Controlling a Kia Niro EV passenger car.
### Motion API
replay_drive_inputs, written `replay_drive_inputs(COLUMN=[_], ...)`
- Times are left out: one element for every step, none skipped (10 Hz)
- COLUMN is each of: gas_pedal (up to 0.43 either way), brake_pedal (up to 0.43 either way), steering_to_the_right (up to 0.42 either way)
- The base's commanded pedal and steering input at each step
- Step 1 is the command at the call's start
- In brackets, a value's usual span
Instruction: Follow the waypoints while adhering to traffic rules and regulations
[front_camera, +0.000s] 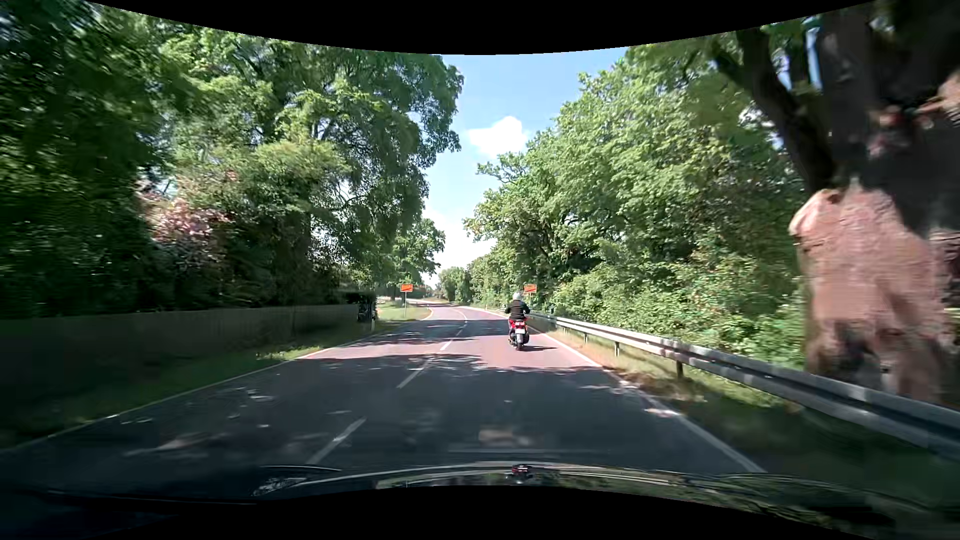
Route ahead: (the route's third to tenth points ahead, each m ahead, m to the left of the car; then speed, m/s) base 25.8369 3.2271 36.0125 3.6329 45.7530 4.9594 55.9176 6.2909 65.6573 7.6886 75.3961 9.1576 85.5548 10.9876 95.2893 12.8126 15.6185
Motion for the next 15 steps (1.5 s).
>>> replay_drive_inputs(gas_pedal=[0.177, 0.197, 0.209, 0.209, 0.22, 0.22, 0.228, 0.248, 0.248, 0.26, 0.26, 0.268, 0.268, 0.268, 0.28], brake_pedal=[0.006, 0.006, 0.006, 0.006, 0.006, 0.006, 0.006, 0.006, 0.006, 0.006, 0.006, 0.006, 0.006, 0.006, 0.006], steering_to_the_right=[-0.008, -0.008, -0.009, -0.012, -0.016, -0.016, -0.015, -0.016, -0.013, -0.013, -0.012, -0.01, -0.009, -0.007, -0.006])
